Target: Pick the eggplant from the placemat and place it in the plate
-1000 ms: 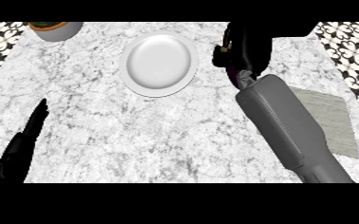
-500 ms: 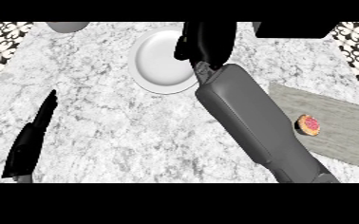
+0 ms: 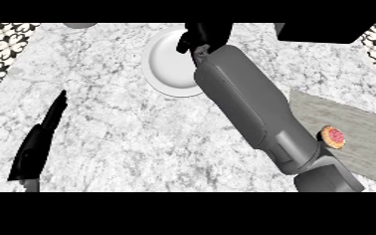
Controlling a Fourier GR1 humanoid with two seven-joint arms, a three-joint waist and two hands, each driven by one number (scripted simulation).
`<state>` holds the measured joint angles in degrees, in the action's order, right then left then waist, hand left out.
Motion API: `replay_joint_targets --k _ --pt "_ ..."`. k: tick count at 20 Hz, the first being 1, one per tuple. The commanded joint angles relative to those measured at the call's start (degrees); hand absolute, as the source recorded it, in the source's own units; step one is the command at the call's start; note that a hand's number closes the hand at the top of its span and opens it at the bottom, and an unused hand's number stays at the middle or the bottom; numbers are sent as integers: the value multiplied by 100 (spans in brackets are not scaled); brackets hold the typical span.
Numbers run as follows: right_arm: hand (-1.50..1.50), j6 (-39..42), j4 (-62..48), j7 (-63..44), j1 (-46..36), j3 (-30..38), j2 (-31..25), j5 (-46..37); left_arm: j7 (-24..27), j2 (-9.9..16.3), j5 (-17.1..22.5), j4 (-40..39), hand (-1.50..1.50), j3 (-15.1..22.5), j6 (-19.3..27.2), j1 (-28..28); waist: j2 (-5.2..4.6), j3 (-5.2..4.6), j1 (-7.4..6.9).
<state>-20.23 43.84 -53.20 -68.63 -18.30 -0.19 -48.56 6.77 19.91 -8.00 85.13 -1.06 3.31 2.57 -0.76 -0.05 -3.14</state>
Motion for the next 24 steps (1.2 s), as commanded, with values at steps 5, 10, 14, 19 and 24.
replay_joint_targets --k 5,10,14,19,24 --pt "150 -792 -1365 641 -203 -186 19 1195 82 -27 -41 -119 0 47 -129 -189 -69 -1 -259" --pt "-150 -1835 -1784 772 77 199 19 1563 -8 -226 -152 152 0 248 -12 -133 -106 6 -371" --pt "-150 -1905 -2186 781 -232 190 19 1856 -259 -160 -85 76 0 221 -172 -487 -126 6 -408" --pt "-150 -2830 -2085 1315 -200 250 19 2069 63 -161 -76 -160 0 83 -116 -348 -101 3 -352" --pt "-150 -4174 -1915 1627 -27 480 18 2085 122 -161 -142 -271 0 26 -37 -308 -53 4 -105"
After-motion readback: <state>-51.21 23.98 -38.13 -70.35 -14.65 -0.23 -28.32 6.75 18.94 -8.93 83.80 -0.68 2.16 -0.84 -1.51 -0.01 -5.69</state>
